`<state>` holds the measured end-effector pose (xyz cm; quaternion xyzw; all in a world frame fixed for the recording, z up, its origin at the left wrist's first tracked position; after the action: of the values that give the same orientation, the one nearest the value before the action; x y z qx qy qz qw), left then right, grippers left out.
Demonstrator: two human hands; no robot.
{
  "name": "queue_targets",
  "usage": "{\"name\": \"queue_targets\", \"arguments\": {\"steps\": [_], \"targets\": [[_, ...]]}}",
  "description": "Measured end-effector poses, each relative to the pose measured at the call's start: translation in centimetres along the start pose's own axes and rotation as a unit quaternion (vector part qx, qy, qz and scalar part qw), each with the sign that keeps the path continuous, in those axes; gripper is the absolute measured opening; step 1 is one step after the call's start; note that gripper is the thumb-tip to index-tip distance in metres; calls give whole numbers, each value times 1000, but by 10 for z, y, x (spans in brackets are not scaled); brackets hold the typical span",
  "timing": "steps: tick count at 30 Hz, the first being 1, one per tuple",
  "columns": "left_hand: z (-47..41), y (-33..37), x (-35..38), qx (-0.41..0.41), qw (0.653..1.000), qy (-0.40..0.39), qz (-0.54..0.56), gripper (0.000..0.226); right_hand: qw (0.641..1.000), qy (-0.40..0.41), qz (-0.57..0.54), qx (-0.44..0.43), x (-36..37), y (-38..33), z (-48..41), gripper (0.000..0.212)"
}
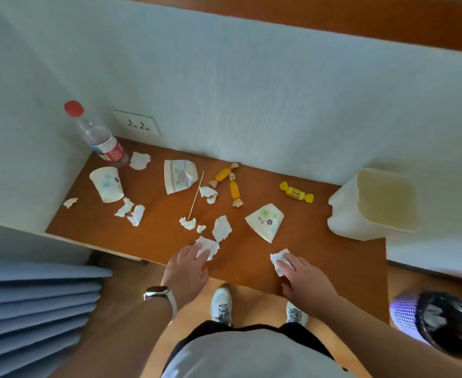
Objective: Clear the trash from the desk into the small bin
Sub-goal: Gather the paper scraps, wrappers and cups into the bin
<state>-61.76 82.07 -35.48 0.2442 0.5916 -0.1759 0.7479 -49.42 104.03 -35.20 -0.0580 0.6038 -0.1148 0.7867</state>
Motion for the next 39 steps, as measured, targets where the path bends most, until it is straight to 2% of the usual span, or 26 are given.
{"name": "queue_targets", "arguments": {"steps": [7, 13, 17, 19, 25, 30, 35, 39], "targets": [[-7, 10, -5, 70, 997, 27, -12, 14, 998, 21, 9, 51, 10, -2, 4, 23], [-8, 22, -5, 123, 990, 52, 33, 16, 998, 33, -15, 57, 14, -6, 5, 25], [-12, 47, -23, 165, 979, 83, 89, 13, 995, 63, -40, 70, -3, -3, 9, 20], [-17, 65, -37, 185, 971, 95, 116, 11, 992, 97, -44, 74, -20, 3, 12, 14], [-44, 134, -82, 211, 956, 125, 159, 6, 972, 220, -67, 41, -91, 21, 25, 19], [-70, 205, -119, 258, 935, 156, 186, 8, 957, 273, -74, 64, -145, 60, 38, 17], [-95, 272, -151, 307, 921, 186, 150, 9, 933, 337, -64, 109, -194, 116, 51, 10], [-113, 316, -157, 330, 919, 181, 119, 24, 926, 349, -72, 122, -209, 159, 57, 13]]}}
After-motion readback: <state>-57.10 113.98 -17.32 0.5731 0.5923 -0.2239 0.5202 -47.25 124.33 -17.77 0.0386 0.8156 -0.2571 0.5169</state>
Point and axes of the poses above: each hand's wrist, its own z-axis away from the middle knuckle, its own x-axis out of the palm, y = z × x, the point moved 10 cm from there along -z, towards the middle knuckle, and after that the axes turned 7 degrees about y, right-handed, at the moved point
